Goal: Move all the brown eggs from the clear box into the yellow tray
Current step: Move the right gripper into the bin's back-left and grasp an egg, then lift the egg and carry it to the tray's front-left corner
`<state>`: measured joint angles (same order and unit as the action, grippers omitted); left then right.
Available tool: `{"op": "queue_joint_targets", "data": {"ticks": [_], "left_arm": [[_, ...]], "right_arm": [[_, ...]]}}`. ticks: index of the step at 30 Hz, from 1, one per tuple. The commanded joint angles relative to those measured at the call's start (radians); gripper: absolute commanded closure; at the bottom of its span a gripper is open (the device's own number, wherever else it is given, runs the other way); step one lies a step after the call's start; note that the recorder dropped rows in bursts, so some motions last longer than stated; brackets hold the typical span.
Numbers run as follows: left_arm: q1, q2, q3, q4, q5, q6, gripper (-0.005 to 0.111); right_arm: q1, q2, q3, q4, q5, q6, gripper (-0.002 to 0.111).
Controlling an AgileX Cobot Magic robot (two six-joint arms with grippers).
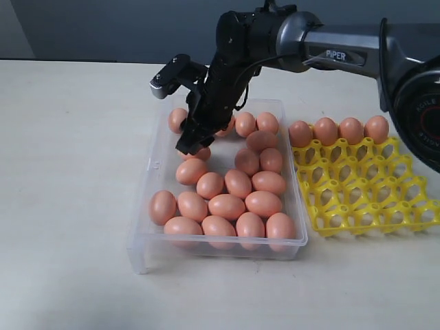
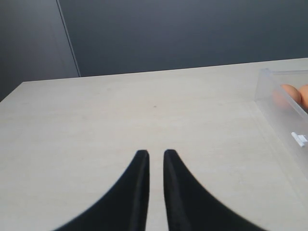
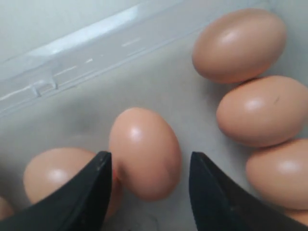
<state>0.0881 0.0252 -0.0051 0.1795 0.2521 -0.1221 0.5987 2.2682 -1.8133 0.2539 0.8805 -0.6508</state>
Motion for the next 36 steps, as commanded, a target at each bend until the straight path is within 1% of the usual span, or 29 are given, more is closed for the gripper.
{"op": "queue_joint_targets", "data": {"ticks": [1,11,13,15,16,18,20,25,32,36], "left_arm": [[0.000,0.001,0.005,-0.002,-0.012,-0.001,0.095],[0.000,0.001,0.005,-0.002,-0.012,-0.001,0.095],[0.000,0.001,0.005,-0.002,-0.012,-0.001,0.095],[0.000,0.001,0.005,-0.002,-0.012,-0.001,0.095],[0.000,0.001,0.005,-0.002,-0.012,-0.001,0.095],[0.000,0.001,0.005,-0.002,-0.012,-0.001,0.095],[0.000,0.001,0.005,-0.002,-0.012,-0.001,0.095],[0.000,0.001,0.005,-0.002,-0.012,-0.001,0.095],[0.000,0.001,0.005,-0.002,-0.012,-0.001,0.095],[0.000,0.001,0.005,-0.002,-0.012,-0.001,0.095]], "right_arm": [[0.009,0.012,-0.009,-0.011,-0.011,-0.011,0.059],[0.014,0.065,-0.009,-0.009,-0.040,-0.014,0.060],[0.014,0.065,-0.009,-0.007,-0.047,-0.014,0.061],[0.014,0.065,-0.009,-0.007,-0.049,-0.014,0.070],[0.014,0.065,-0.009,-0.007,-0.049,-0.014,0.080],[0.014,0.065,-0.009,-0.007,-0.049,-0.014,0.096],[0.014,0.065,-0.009,-0.007,-0.049,-0.014,0.109],[0.012,0.065,-0.009,0.014,-0.068,-0.003,0.108],[-0.006,0.016,-0.007,0.114,-0.081,0.001,0.108],[-0.028,-0.021,-0.005,0.131,-0.071,0.047,0.108]]}}
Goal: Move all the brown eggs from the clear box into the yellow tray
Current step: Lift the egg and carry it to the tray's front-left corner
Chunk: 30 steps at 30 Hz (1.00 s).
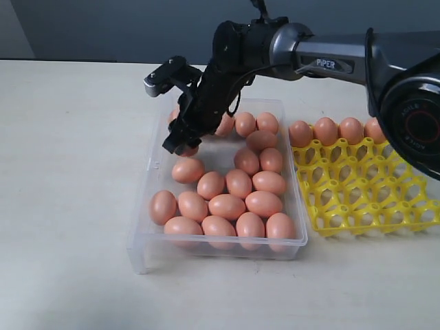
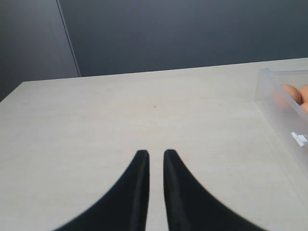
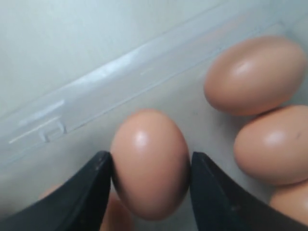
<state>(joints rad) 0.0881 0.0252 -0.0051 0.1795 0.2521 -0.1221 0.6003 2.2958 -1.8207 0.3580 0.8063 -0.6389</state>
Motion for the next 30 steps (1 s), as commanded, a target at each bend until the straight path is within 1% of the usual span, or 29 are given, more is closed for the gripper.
{"op": "queue_joint_targets", "data": {"ticks": [1,5,7,8,12,17,18,21,23,26,28,30], "left_arm": [[0.000,0.001,0.005,-0.002,-0.012,-0.001,0.095],[0.000,0.001,0.005,-0.002,-0.012,-0.001,0.095],[0.000,0.001,0.005,-0.002,-0.012,-0.001,0.095],[0.000,0.001,0.005,-0.002,-0.012,-0.001,0.095],[0.000,0.001,0.005,-0.002,-0.012,-0.001,0.095],[0.000,0.001,0.005,-0.002,-0.012,-0.001,0.095],[0.000,0.001,0.005,-0.002,-0.012,-0.001,0.095],[0.000,0.001,0.005,-0.002,-0.012,-0.001,0.095],[0.000,0.001,0.005,-0.002,-0.012,-0.001,0.095],[0.000,0.001,0.005,-0.002,-0.012,-0.001,0.095],[0.000,0.001,0.005,-0.002,-0.012,-0.001,0.095],[0.000,0.001,0.005,-0.002,-0.012,-0.001,0.095]], "right_arm": [[-0.041,-0.055,0.002,0.040,0.009,0.037,0.108],[-0.094,-0.087,0.018,0.144,0.051,0.034,0.108],[-0.113,-0.113,0.056,0.184,0.036,0.014,0.108],[-0.128,-0.138,0.102,0.203,0.007,-0.006,0.108],[-0.168,-0.249,0.319,0.264,-0.183,-0.048,0.108],[-0.191,-0.451,0.656,0.368,-0.540,-0.095,0.108],[-0.191,-0.535,0.772,0.399,-0.695,-0.095,0.108],[-0.191,-0.625,0.927,0.456,-0.852,-0.095,0.109],[-0.193,-0.652,0.991,0.456,-0.896,-0.093,0.109],[-0.193,-0.645,1.038,0.456,-0.907,-0.093,0.109],[-0.193,-0.628,1.051,0.471,-0.951,-0.086,0.109],[-0.193,-0.624,1.051,0.525,-0.997,-0.084,0.109]]}}
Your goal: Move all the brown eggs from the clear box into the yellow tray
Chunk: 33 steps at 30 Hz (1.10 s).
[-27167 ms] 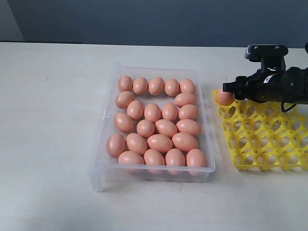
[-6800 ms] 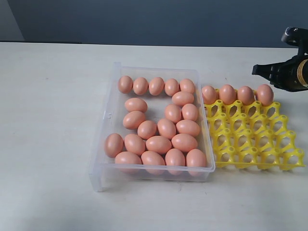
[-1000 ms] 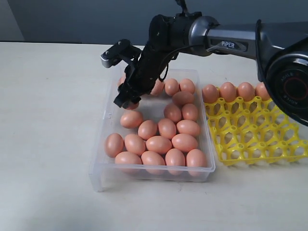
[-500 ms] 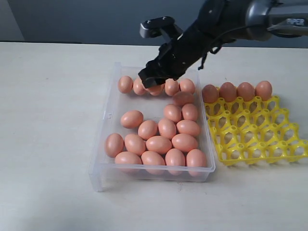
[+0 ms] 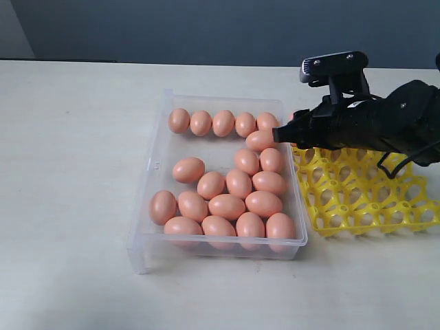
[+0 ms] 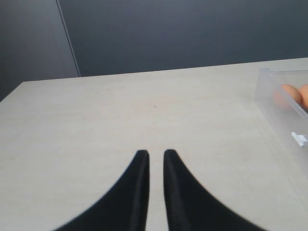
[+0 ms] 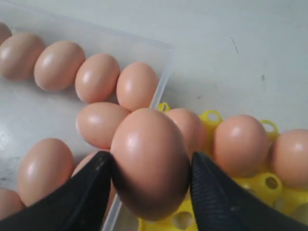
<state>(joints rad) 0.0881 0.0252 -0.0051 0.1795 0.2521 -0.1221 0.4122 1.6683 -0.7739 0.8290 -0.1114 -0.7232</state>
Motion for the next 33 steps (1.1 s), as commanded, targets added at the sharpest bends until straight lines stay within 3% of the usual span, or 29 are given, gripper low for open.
{"op": "queue_joint_targets", "data": {"ticks": [1,19,27,33], "left_arm": [[0.000,0.001,0.005,-0.002,-0.012,-0.001,0.095],[0.000,0.001,0.005,-0.002,-0.012,-0.001,0.095],[0.000,0.001,0.005,-0.002,-0.012,-0.001,0.095],[0.000,0.001,0.005,-0.002,-0.012,-0.001,0.095]], "right_arm": [[-0.004,0.004,0.005,0.064,-0.081,0.001,0.109],[-0.004,0.034,0.052,0.073,-0.057,0.001,0.108],[-0.004,0.034,0.052,0.070,-0.029,0.001,0.069],[-0.004,0.034,0.052,0.070,-0.029,0.001,0.060]]}}
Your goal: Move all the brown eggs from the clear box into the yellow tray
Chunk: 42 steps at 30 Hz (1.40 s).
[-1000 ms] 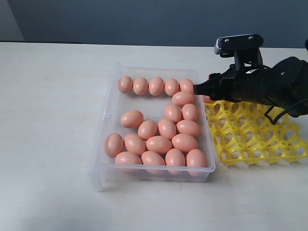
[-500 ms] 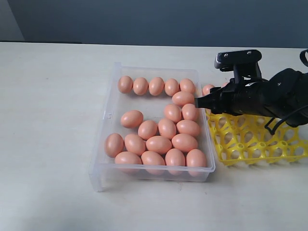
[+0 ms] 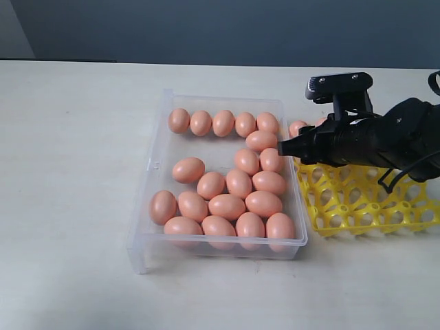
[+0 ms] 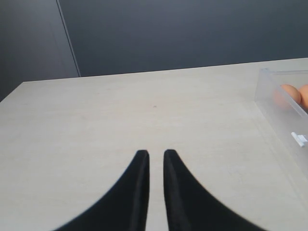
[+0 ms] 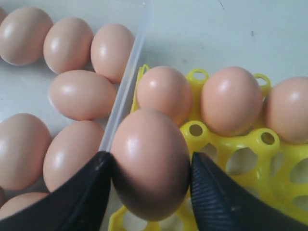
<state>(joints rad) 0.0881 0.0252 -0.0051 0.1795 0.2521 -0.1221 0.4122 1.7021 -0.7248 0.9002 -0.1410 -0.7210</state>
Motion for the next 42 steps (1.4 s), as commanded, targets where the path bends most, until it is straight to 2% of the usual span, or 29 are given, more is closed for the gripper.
{"op": "queue_joint_targets", "data": {"ticks": [1,8,17,20,23,24,26,29,34,42], "left_arm": [[0.000,0.001,0.005,-0.002,-0.012,-0.001,0.095],[0.000,0.001,0.005,-0.002,-0.012,-0.001,0.095],[0.000,0.001,0.005,-0.002,-0.012,-0.001,0.095],[0.000,0.001,0.005,-0.002,-0.012,-0.001,0.095],[0.000,0.001,0.005,-0.002,-0.012,-0.001,0.095],[0.000,0.001,0.005,-0.002,-0.012,-0.001,0.095],[0.000,0.001,0.005,-0.002,-0.012,-0.001,0.095],[0.000,0.001,0.005,-0.002,-0.012,-0.001,0.095],[0.000,0.001,0.005,-0.002,-0.012,-0.001,0.095],[0.000,0.001,0.005,-0.002,-0.012,-0.001,0.095]], "right_arm": [[-0.004,0.000,0.003,-0.001,-0.001,-0.002,0.059],[-0.004,0.000,0.003,-0.001,-0.003,-0.004,0.050],[-0.004,-0.030,-0.010,-0.001,-0.058,-0.004,0.050],[-0.004,-0.038,-0.010,-0.001,-0.054,-0.004,0.057],[-0.004,-0.040,-0.010,0.007,-0.049,-0.004,0.073],[-0.004,-0.040,-0.010,0.009,-0.049,-0.004,0.087],[-0.004,-0.040,-0.010,0.009,-0.049,-0.004,0.108],[-0.004,-0.040,-0.010,0.009,-0.043,-0.004,0.108],[-0.004,-0.025,-0.010,0.009,0.123,-0.004,0.108],[-0.004,0.010,-0.010,0.024,0.141,-0.004,0.108]]}}
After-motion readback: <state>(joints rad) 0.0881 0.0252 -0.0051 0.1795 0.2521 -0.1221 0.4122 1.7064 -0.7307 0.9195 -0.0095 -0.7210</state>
